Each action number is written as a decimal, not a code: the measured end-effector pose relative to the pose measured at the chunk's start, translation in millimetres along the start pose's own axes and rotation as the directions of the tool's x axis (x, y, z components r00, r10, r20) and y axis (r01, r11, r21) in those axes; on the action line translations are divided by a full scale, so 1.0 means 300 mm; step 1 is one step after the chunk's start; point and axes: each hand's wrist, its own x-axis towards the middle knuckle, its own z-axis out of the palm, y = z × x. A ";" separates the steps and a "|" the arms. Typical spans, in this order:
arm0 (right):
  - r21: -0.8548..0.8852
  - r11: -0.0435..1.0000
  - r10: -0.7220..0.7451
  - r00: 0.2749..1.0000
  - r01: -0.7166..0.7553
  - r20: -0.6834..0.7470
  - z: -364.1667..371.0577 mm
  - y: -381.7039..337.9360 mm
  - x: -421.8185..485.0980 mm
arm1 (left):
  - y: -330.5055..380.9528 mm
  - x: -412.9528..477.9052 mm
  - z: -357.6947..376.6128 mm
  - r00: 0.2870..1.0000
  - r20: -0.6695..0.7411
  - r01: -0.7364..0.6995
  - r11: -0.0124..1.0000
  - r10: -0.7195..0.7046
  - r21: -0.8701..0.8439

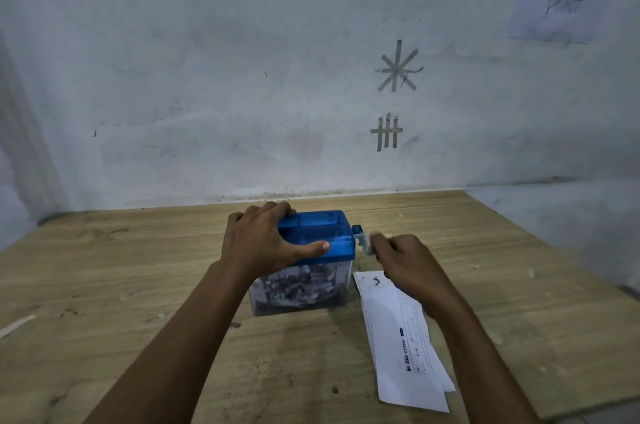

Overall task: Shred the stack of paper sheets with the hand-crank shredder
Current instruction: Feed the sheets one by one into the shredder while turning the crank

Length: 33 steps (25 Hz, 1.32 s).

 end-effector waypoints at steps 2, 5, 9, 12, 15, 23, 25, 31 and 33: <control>-0.034 0.999 -0.037 0.998 0.035 -0.053 -0.011 -0.035 0.027 | -0.009 0.007 0.006 1.000 -0.007 -0.023 1.000 0.023 -0.011; 0.074 0.997 0.001 0.967 0.019 -0.256 0.016 -0.100 0.091 | -0.016 0.014 0.008 0.998 -0.010 -0.068 0.997 0.068 -0.023; 0.227 0.974 0.073 0.944 0.002 -0.322 0.022 -0.184 0.229 | -0.024 0.011 0.007 0.996 -0.032 -0.085 0.995 0.083 -0.061; 0.199 0.973 0.157 0.962 -0.113 -0.224 0.050 -0.155 0.332 | -0.018 0.008 0.006 0.996 -0.034 -0.088 0.993 0.086 -0.075; 0.090 0.954 0.286 0.958 -0.285 -0.006 0.095 -0.041 0.336 | -0.008 -0.012 0.008 0.995 -0.050 -0.089 0.993 0.085 -0.083; -0.087 0.971 0.226 0.973 -0.221 0.049 0.143 0.089 0.253 | 0.006 -0.010 0.002 0.998 -0.054 -0.014 0.998 0.010 -0.068; -0.101 0.990 0.104 0.989 -0.094 0.103 0.128 0.126 0.225 | 0.012 -0.007 -0.003 1.000 -0.026 -0.007 0.999 0.006 -0.042; 0.004 0.999 -0.049 0.989 0.050 -0.138 0.058 0.207 0.157 | 0.049 -0.024 0.006 0.964 -0.174 -0.176 0.974 0.200 0.141; 0.004 1.000 0.016 0.972 -0.015 -0.234 -0.004 0.300 0.132 | 0.115 -0.074 0.027 0.887 -0.260 -0.356 0.924 0.382 0.140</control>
